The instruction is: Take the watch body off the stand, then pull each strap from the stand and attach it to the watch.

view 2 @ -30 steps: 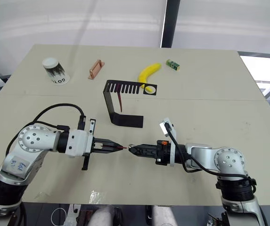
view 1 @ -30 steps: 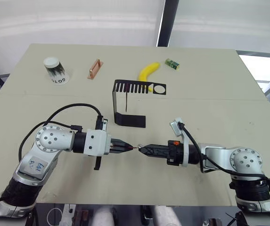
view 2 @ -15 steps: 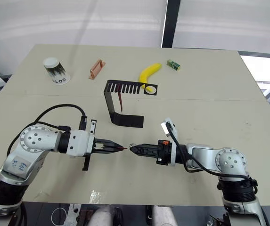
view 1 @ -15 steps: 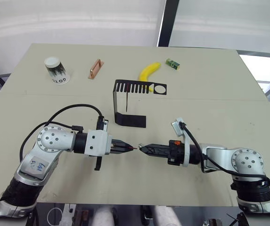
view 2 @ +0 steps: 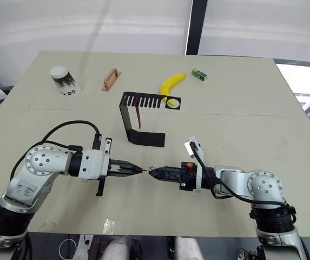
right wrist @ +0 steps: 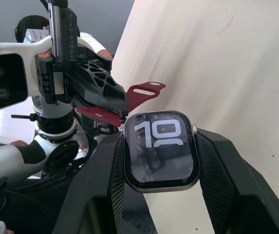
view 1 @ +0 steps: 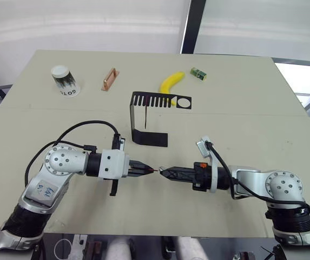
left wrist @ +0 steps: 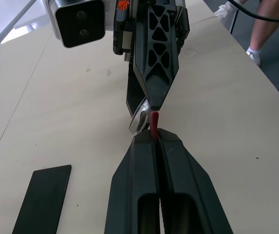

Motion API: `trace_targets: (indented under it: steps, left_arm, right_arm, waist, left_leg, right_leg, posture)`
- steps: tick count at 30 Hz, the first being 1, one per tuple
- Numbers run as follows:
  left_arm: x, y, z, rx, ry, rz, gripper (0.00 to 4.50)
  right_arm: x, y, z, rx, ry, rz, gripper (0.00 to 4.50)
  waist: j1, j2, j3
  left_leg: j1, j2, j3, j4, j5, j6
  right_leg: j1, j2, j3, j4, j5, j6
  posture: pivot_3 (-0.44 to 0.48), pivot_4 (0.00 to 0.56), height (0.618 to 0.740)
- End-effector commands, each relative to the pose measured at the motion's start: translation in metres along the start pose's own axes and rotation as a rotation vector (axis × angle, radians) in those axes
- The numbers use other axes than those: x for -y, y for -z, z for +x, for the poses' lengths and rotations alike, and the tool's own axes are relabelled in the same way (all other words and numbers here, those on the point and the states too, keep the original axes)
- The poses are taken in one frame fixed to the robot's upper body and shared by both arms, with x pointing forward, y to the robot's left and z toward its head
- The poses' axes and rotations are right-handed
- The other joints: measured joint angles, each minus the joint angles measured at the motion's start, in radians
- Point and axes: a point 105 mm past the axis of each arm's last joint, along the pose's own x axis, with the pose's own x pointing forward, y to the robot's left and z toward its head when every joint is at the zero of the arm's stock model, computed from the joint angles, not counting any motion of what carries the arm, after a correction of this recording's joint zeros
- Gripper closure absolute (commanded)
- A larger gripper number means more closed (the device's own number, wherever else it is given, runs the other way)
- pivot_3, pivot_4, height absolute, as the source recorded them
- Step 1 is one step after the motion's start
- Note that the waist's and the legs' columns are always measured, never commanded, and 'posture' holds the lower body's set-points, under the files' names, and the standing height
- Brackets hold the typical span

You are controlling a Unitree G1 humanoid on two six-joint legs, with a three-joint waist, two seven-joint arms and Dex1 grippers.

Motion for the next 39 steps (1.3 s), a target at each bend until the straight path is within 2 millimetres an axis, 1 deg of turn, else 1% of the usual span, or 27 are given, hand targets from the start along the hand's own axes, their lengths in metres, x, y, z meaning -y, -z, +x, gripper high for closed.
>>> trace_targets:
  steps: [1, 7, 14, 22, 35, 39]
  left_arm:
    - [-0.003, -0.007, 0.001, 0.016, -0.013, 0.042, 4.50]
    - [0.000, -0.004, 0.002, 0.002, 0.000, 0.050, 4.50]
    - [-0.005, -0.004, -0.002, 0.009, -0.033, 0.023, 4.50]
    - [0.000, -0.001, -0.001, -0.003, -0.010, 0.026, 4.50]
    - [0.007, 0.001, -0.002, -0.009, 0.001, 0.011, 4.50]
    - [0.006, 0.004, -0.003, -0.024, -0.010, 0.011, 4.50]
  right_arm:
    - [-0.009, -0.001, 0.000, 0.010, -0.030, -0.024, 2.89]
    - [-0.010, 0.000, 0.001, 0.012, -0.033, -0.025, 2.89]
    - [-0.009, 0.001, 0.000, 0.016, -0.030, -0.023, 2.89]
    - [-0.010, 0.006, 0.001, 0.009, -0.035, -0.018, 2.89]
    - [-0.008, 0.005, 0.001, 0.012, -0.025, -0.014, 2.89]
    - [-0.007, 0.005, 0.001, 0.013, -0.022, -0.014, 2.89]
  waist:
    - [0.000, 0.000, 0.000]
    - [0.000, 0.000, 0.000]
    - [0.000, 0.000, 0.000]
    - [0.000, 0.000, 0.000]
    - [0.000, 0.000, 0.000]
    - [0.000, 0.000, 0.000]
  left_leg:
    - [0.000, 0.000, 0.000, 0.000, 0.000, 0.000]
    - [0.000, 0.000, 0.000, 0.000, 0.000, 0.000]
    - [0.000, 0.000, 0.000, 0.000, 0.000, 0.000]
    - [0.000, 0.000, 0.000, 0.000, 0.000, 0.000]
    - [0.000, 0.000, 0.000, 0.000, 0.000, 0.000]
    - [0.000, 0.000, 0.000, 0.000, 0.000, 0.000]
  right_leg:
    - [0.000, 0.000, 0.000, 0.000, 0.000, 0.000]
    - [0.000, 0.000, 0.000, 0.000, 0.000, 0.000]
    - [0.000, 0.000, 0.000, 0.000, 0.000, 0.000]
    - [0.000, 0.000, 0.000, 0.000, 0.000, 0.000]
    - [0.000, 0.000, 0.000, 0.000, 0.000, 0.000]
    - [0.000, 0.000, 0.000, -0.001, 0.000, 0.000]
  posture:
    - [0.000, 0.150, 0.729]
    - [0.000, 0.150, 0.729]
    - [0.000, 0.150, 0.729]
    - [0.000, 0.150, 0.729]
    - [0.000, 0.150, 0.729]
    - [0.000, 0.150, 0.729]
